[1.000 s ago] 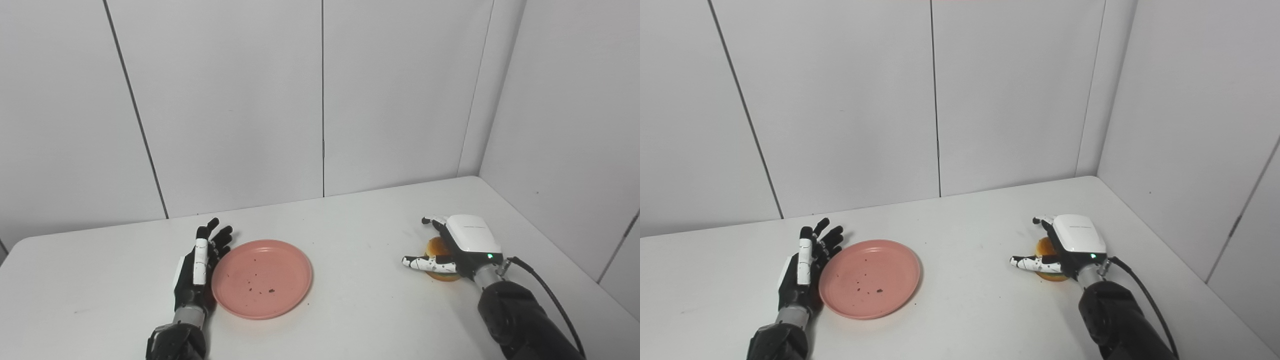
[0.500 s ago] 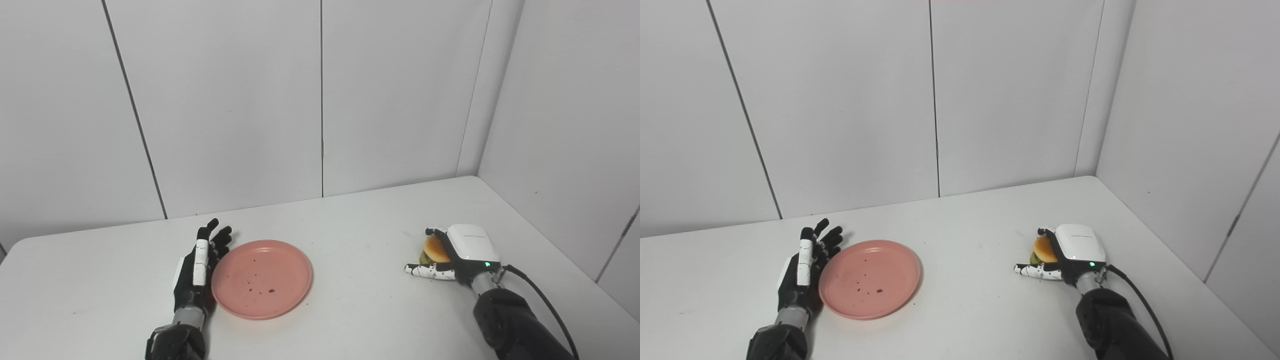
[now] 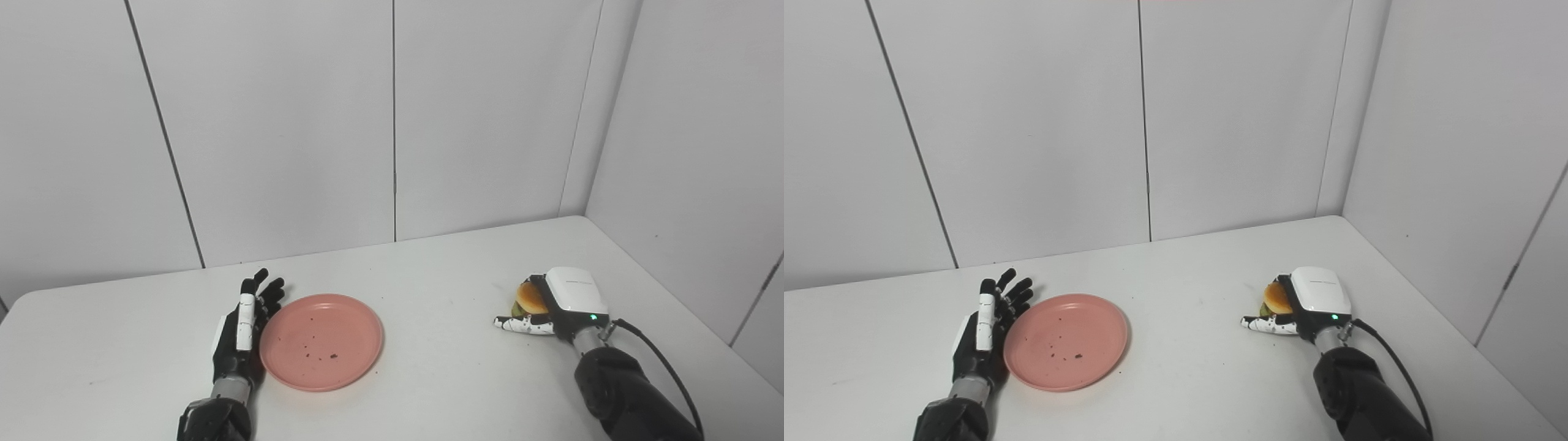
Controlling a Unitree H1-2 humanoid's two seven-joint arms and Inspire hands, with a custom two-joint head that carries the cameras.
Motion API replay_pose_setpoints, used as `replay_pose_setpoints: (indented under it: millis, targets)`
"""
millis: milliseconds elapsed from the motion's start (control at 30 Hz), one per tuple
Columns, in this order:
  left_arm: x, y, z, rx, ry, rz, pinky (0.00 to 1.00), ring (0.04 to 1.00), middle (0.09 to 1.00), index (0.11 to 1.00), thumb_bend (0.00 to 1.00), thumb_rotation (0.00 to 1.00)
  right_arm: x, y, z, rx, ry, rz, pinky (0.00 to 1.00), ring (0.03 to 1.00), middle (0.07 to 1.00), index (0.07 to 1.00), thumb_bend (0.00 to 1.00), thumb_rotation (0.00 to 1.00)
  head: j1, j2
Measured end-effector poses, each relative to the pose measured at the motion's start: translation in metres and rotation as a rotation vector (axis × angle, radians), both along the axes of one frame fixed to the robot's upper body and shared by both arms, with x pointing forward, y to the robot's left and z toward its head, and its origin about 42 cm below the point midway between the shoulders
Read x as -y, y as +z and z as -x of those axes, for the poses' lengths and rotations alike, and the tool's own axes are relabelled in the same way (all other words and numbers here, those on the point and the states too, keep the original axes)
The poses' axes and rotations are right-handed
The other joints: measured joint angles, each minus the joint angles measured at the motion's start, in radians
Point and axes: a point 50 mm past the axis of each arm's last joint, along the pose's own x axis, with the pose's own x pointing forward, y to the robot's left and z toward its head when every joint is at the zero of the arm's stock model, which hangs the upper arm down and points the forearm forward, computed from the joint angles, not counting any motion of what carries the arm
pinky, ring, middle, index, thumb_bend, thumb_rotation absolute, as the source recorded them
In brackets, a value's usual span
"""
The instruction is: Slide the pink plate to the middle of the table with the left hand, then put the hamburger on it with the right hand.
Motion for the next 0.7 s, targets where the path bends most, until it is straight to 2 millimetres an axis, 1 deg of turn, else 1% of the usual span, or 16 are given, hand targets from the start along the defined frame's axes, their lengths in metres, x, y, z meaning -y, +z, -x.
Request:
replay_pose_setpoints:
  millis: [167,200,233,267,300,333,367,433,533,700]
  targets:
    - [0.0,0.0,0.0,0.0,-0.001,0.0,0.94,0.891,0.851,0.896,0.91,0.91,0.001,0.003,0.002,-0.001,0.011,-0.011,0.44,0.562,0.632,0.508,0.69,0.66,0.003,-0.002]
    - [0.0,0.0,0.0,0.0,-0.001,0.0,0.94,0.893,0.852,0.897,0.9,0.91,0.002,0.004,0.003,-0.002,0.014,-0.014,0.43,0.551,0.627,0.509,0.69,0.65,0.003,-0.002]
    - [0.001,0.0,0.0,0.0,-0.001,0.0,0.94,0.894,0.855,0.898,0.9,0.91,0.002,0.005,0.004,-0.003,0.02,-0.02,0.41,0.516,0.59,0.512,0.69,0.63,0.003,-0.002]
    - [0.001,0.0,0.0,0.0,-0.001,0.0,0.94,0.894,0.857,0.899,0.9,0.91,0.002,0.006,0.005,-0.007,0.026,-0.022,0.41,0.504,0.578,0.513,0.68,0.62,0.003,-0.002]
    - [0.001,0.0,0.0,-0.001,-0.001,0.001,0.94,0.895,0.856,0.898,0.9,0.91,0.002,0.007,0.006,-0.008,0.03,-0.024,0.41,0.499,0.563,0.511,0.68,0.63,0.003,-0.003]
    - [0.001,0.0,0.0,-0.001,-0.001,0.001,0.93,0.894,0.856,0.895,0.91,0.91,0.002,0.01,0.006,-0.005,0.038,-0.031,0.42,0.496,0.556,0.507,0.67,0.61,0.003,-0.003]
    - [0.002,0.0,0.0,-0.001,-0.002,0.002,0.93,0.893,0.855,0.893,0.91,0.91,0.0,0.013,0.008,-0.007,0.052,-0.04,0.41,0.481,0.54,0.498,0.67,0.57,0.005,-0.003]
    - [0.002,0.0,0.0,0.0,-0.002,0.003,0.94,0.895,0.857,0.893,0.91,0.91,-0.008,0.017,0.012,-0.009,0.088,-0.062,0.4,0.463,0.52,0.489,0.66,0.53,0.005,-0.003]
    - [0.004,0.0,0.0,-0.001,-0.003,0.006,0.94,0.896,0.859,0.896,0.91,0.91,-0.019,0.029,0.013,0.005,0.136,-0.078,0.36,0.428,0.498,0.478,0.65,0.53,0.014,-0.005]
    - [0.007,0.0,0.001,-0.001,-0.006,0.01,0.95,0.895,0.855,0.893,0.92,0.9,-0.035,0.061,0.011,0.072,0.208,-0.077,0.35,0.419,0.502,0.477,0.65,0.53,0.031,-0.006]
